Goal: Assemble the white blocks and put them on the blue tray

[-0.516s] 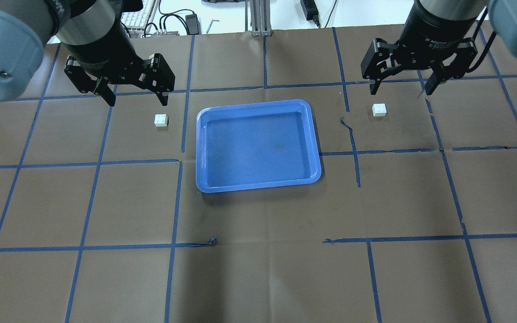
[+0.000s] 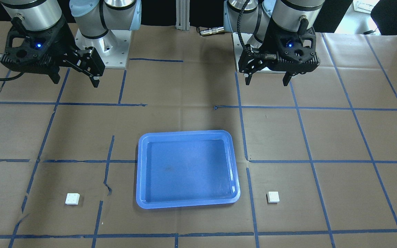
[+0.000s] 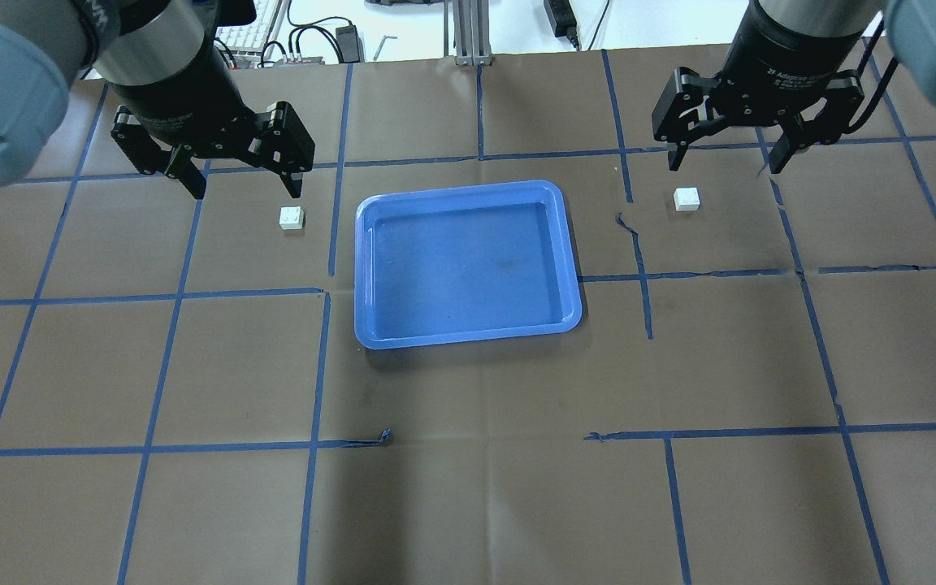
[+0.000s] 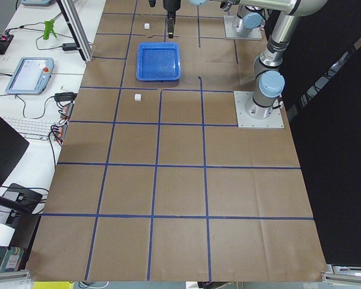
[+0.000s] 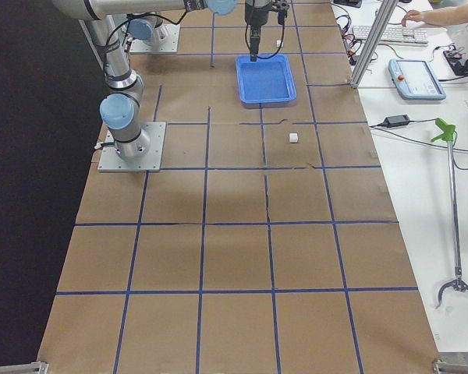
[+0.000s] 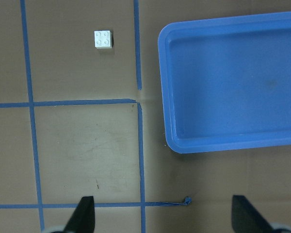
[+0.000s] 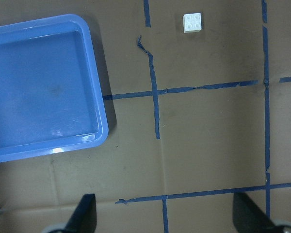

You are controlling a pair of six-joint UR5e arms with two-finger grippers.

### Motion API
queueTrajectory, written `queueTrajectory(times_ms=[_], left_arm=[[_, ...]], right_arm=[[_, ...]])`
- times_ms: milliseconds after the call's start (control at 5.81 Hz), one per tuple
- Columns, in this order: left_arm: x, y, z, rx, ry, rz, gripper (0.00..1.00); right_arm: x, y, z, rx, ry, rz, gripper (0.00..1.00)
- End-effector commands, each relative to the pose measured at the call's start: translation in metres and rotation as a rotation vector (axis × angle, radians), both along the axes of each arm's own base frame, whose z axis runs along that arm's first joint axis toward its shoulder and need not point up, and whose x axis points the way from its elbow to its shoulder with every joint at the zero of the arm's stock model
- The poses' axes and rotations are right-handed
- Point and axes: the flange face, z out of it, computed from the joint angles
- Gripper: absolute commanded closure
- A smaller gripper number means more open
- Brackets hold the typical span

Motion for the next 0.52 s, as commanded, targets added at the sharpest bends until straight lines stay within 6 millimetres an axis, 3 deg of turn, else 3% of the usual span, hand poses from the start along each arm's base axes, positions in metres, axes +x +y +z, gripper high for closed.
queueTrajectory(times_ms=[0,172,344], left_arm=[[0.017,-0.008,-0.010,0.020,-0.006,0.021,0.00],[0.042,-0.022,-0.032,0.061,-0.006,0.068,0.00],[0.071,-0.054,-0.066,0.107,0.002,0.114,0.00]], right_arm=[[0.000,0.001,-0.005,0.013,0.000,-0.002,0.00],[0.000,0.001,-0.004,0.010,0.002,-0.002,0.00],[-0.003,0.000,-0.005,0.010,0.000,0.012,0.00]])
